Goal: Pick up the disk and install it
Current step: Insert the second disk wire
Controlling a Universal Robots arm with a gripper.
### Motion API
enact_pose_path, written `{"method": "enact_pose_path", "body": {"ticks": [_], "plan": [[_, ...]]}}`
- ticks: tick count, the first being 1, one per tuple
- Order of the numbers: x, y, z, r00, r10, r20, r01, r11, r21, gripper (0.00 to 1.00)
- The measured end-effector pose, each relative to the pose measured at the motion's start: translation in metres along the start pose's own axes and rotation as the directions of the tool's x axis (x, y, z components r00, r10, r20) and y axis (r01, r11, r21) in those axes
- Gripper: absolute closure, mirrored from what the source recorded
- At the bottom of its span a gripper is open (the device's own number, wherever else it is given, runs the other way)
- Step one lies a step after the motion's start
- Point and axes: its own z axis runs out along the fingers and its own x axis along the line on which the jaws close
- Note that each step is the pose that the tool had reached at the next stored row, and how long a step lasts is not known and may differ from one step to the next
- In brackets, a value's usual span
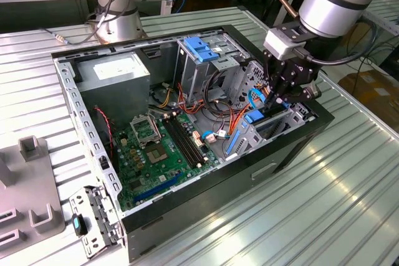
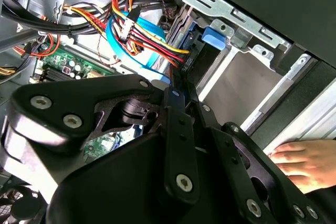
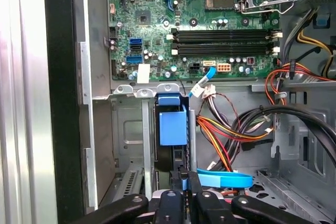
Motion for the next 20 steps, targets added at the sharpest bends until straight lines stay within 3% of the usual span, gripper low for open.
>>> {"method": "enact_pose_path", "body": {"ticks": [8,10,13,18,20], "plan": [[0.0001,0.0,0.0008,1.0,0.0,0.0005,0.0,1.0,0.0001,0.84],[0.0,-0.0001,-0.0021,1.0,0.0,0.0015,0.0,1.0,0.0001,0.76],[-0.0003,-0.0004,-0.0134,1.0,0.0,0.0003,0.0,1.0,0.0001,0.76],[-0.0003,-0.0005,-0.0143,1.0,0.0,0.0004,0.0,1.0,0.0001,0.76],[-0.0003,-0.0005,-0.0144,1.0,0.0,0.0004,0.0,1.0,0.0001,0.84]]}}
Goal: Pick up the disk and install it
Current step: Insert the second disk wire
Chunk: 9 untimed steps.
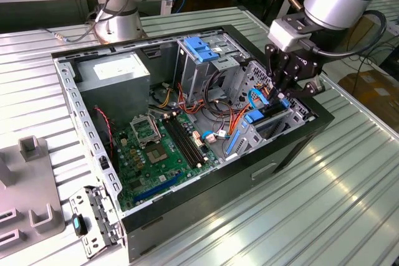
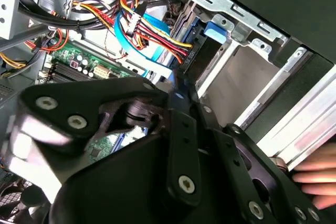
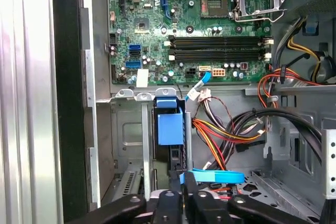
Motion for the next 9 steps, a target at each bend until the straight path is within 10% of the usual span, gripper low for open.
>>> {"method": "enact_pose_path", "body": {"ticks": [9], "plan": [[0.0,0.0,-0.0003,1.0,0.0,0.0,0.0,1.0,0.0,0.89]]}}
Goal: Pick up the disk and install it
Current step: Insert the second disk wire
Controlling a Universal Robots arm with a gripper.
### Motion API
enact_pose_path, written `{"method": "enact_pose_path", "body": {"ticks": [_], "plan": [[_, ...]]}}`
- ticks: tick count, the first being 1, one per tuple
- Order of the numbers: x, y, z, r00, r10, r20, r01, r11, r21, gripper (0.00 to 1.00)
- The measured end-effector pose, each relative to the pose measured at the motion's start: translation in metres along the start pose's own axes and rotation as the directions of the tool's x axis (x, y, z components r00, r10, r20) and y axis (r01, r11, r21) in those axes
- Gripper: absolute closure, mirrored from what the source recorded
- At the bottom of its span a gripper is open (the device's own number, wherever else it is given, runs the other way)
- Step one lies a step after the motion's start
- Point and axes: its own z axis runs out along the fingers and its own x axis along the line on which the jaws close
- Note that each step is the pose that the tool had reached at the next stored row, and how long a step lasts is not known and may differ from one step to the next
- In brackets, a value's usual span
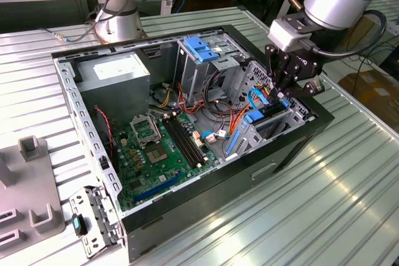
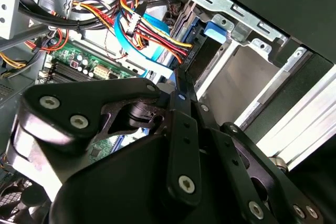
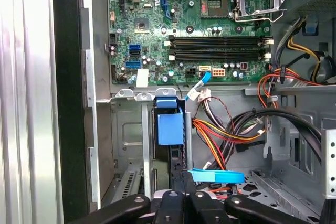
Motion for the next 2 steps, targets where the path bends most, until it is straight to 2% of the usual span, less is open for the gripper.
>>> {"method": "enact_pose_path", "body": {"ticks": [2], "plan": [[0.0,0.0,-0.0001,1.0,0.0,0.0,0.0,1.0,0.0,0.89]]}}
